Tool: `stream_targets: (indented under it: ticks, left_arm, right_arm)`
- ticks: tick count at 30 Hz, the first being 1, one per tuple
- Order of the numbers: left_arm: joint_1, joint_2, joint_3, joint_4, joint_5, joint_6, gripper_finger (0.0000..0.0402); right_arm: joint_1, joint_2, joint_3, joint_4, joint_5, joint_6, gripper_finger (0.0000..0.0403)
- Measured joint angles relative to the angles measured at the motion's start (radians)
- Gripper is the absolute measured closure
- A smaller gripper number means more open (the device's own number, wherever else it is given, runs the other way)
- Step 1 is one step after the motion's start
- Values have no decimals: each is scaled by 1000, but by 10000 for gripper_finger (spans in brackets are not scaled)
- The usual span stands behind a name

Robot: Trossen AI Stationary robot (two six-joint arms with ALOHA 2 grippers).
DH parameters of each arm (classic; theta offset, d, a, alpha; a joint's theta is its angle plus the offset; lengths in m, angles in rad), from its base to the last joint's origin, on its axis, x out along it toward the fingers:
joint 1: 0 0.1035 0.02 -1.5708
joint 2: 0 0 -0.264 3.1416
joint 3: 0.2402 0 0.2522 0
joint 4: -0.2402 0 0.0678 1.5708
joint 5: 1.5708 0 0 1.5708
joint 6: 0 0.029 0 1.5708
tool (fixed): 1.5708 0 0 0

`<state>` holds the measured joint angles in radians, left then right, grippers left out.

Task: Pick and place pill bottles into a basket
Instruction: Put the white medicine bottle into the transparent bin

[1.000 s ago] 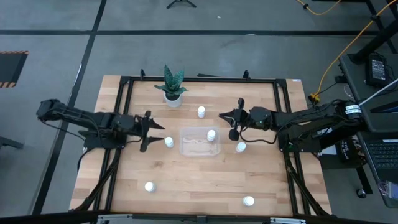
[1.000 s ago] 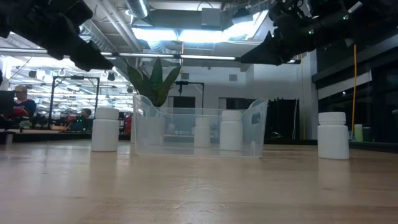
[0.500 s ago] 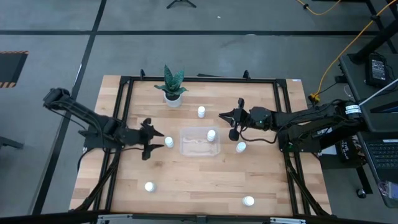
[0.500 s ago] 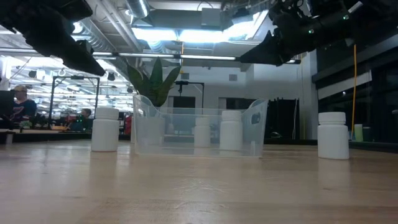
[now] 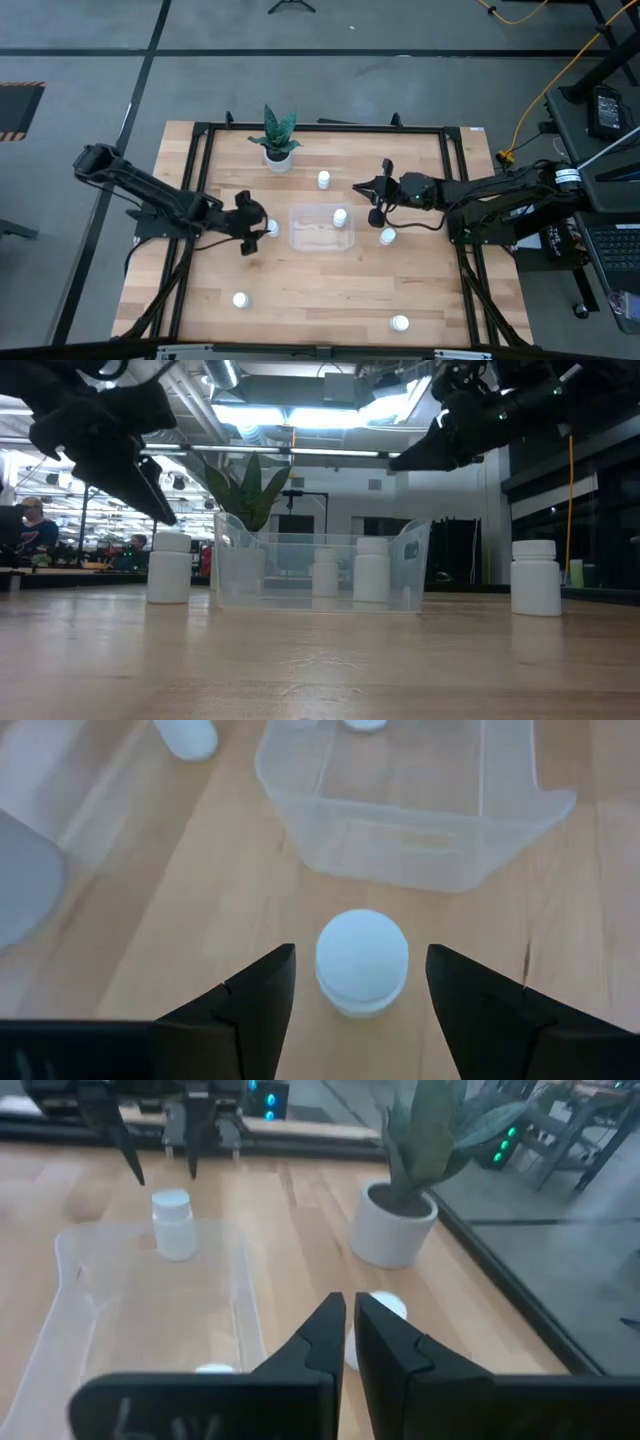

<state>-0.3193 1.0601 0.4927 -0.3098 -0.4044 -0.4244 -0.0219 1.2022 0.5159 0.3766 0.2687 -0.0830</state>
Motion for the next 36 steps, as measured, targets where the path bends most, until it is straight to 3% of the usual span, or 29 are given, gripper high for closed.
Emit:
stream_targets:
  ticks: [9, 18, 30, 36]
  left_arm:
    - [50, 76, 0, 31, 85, -8, 183]
    - [67, 147, 0, 112, 112, 64, 183]
    - [67, 151, 0, 128, 111, 86, 184]
    - [67, 151, 0, 127, 111, 150, 217]
  right_arm:
    - [0, 0, 0, -16, 0, 0, 371]
    - [0, 0, 0, -16, 0, 0, 371]
    - [0, 0, 0, -15, 0, 0, 371]
    - [0, 0, 0, -15, 0, 0, 371]
